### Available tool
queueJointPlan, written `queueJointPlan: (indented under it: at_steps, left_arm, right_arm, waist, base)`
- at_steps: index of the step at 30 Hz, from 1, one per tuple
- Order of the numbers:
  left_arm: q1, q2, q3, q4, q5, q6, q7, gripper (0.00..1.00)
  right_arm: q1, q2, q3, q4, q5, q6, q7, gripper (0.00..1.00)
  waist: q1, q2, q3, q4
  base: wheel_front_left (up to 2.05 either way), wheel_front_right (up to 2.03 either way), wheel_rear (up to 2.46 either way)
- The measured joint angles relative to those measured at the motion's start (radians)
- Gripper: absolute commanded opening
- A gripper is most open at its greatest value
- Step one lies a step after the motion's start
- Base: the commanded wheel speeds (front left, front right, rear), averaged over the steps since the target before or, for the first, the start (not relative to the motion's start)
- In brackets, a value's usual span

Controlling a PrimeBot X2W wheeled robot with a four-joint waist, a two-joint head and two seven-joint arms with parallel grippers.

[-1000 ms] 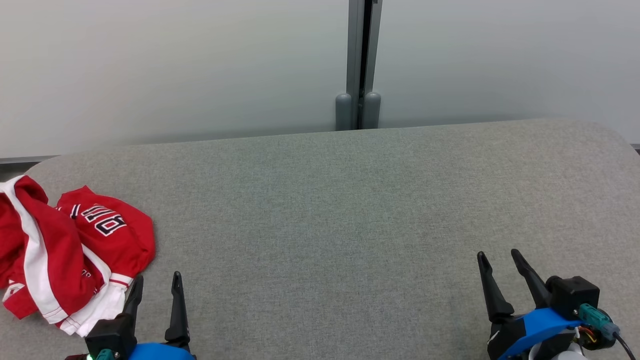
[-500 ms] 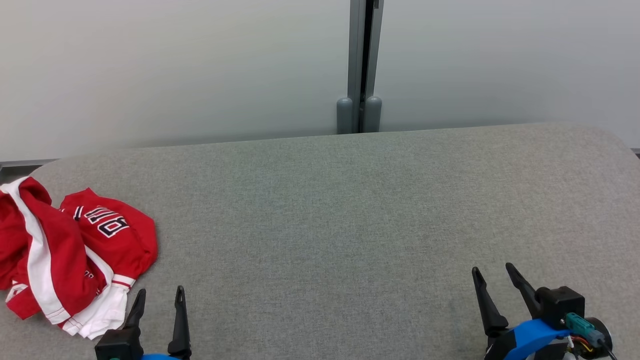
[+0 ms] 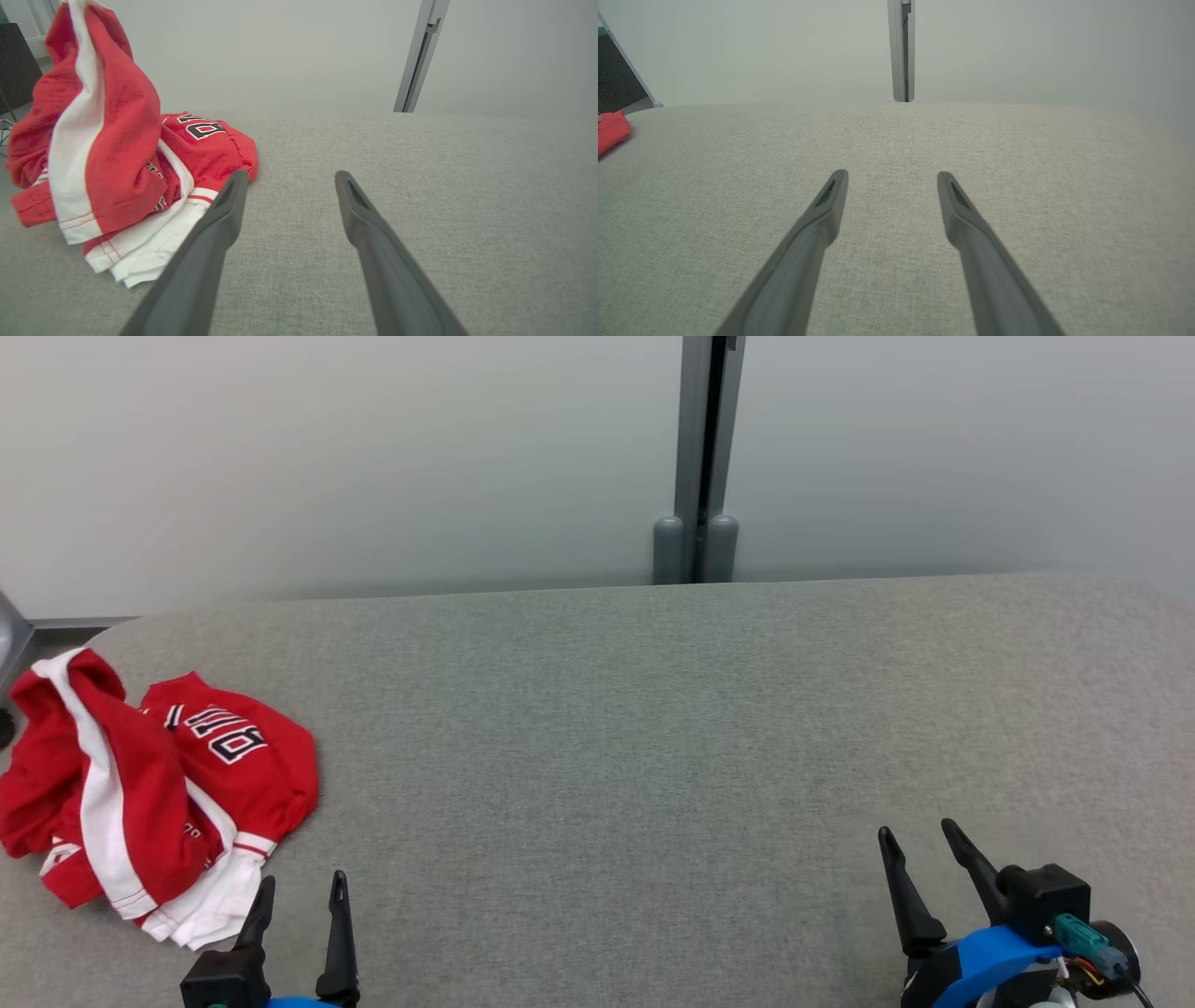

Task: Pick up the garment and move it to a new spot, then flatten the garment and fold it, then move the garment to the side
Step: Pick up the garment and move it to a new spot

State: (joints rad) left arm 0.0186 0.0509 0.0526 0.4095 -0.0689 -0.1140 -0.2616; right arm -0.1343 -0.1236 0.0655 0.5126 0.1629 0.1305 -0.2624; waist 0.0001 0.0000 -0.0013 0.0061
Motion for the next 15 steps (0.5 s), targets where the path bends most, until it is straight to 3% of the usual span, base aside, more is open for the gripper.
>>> queueJointPlan:
  at_steps: [6,15]
  left_arm:
    - [-0.004,0.0,0.003,0.006,-0.004,0.012,0.0,1.0]
    - [0.035,0.0,0.071,0.008,-0.028,0.034,0.0,1.0]
  right_arm:
    - [0.0,-0.001,0.014,-0.005,0.004,0.0,0.0,1.0]
    - [-0.002,0.01,0.082,-0.003,0.013,0.0,0.0,1.0]
  waist:
    - [-0.0001,0.0,-0.007,0.078]
    - [-0.0002,0.0,-0.012,0.264]
  base:
    - [0.0,0.0,0.0]
    - [0.0,0.0,0.0]
